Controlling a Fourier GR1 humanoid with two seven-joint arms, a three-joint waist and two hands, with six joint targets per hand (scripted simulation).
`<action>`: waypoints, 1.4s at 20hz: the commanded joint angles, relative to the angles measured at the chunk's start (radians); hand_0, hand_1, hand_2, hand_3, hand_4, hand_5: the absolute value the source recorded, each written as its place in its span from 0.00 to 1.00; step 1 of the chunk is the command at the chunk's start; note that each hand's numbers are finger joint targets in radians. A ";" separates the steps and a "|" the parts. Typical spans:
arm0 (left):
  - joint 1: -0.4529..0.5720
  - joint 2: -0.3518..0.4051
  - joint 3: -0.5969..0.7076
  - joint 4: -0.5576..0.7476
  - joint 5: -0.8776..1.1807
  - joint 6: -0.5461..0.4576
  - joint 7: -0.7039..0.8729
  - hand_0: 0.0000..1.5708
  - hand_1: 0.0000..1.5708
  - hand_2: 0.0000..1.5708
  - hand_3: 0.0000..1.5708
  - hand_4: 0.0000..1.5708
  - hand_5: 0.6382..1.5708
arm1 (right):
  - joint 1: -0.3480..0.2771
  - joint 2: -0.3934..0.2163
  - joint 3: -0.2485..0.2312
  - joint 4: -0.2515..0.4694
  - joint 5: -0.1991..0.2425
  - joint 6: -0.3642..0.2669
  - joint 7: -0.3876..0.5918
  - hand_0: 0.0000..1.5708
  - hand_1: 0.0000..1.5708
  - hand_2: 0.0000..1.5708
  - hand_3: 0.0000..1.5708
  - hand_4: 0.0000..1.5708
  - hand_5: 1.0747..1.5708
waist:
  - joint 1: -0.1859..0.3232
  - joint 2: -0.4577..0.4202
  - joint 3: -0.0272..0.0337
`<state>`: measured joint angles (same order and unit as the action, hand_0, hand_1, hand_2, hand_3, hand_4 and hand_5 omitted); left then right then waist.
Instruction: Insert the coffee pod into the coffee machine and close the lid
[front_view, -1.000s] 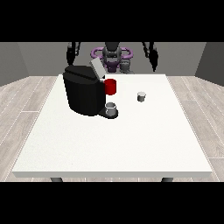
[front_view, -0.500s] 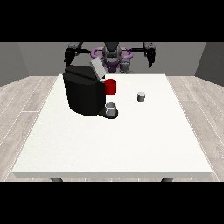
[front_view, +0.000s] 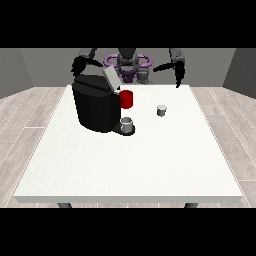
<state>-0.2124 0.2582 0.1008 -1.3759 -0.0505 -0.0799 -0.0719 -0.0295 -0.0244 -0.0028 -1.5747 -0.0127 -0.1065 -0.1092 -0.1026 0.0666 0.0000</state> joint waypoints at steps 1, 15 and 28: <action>-0.118 0.071 0.058 0.113 0.033 -0.067 0.050 0.00 0.00 0.00 0.00 0.00 1.00 | -0.023 0.021 0.015 -0.004 0.002 -0.009 0.004 0.00 0.00 0.00 0.00 0.11 1.00 | -0.025 0.030 -0.0001; -0.305 0.084 0.041 0.454 -0.135 0.041 0.006 0.00 0.00 0.00 0.00 0.00 1.00 | -0.164 -0.001 0.041 -0.010 0.018 -0.040 0.118 0.00 0.00 0.00 0.00 0.23 1.00 | -0.072 0.139 -0.0005; -0.365 0.083 -0.015 0.614 -0.261 0.035 0.026 0.44 0.44 0.50 0.27 0.00 1.00 | -0.152 -0.007 0.009 0.152 0.047 -0.058 0.060 0.00 0.00 0.00 0.00 0.26 1.00 | -0.038 0.100 -0.0001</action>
<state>-0.5500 0.3403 0.0843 -0.8191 -0.2774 -0.0692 -0.0646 -0.2005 -0.0364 -0.0121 -1.4380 0.0159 -0.1667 -0.0404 -0.1262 0.1793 -0.0001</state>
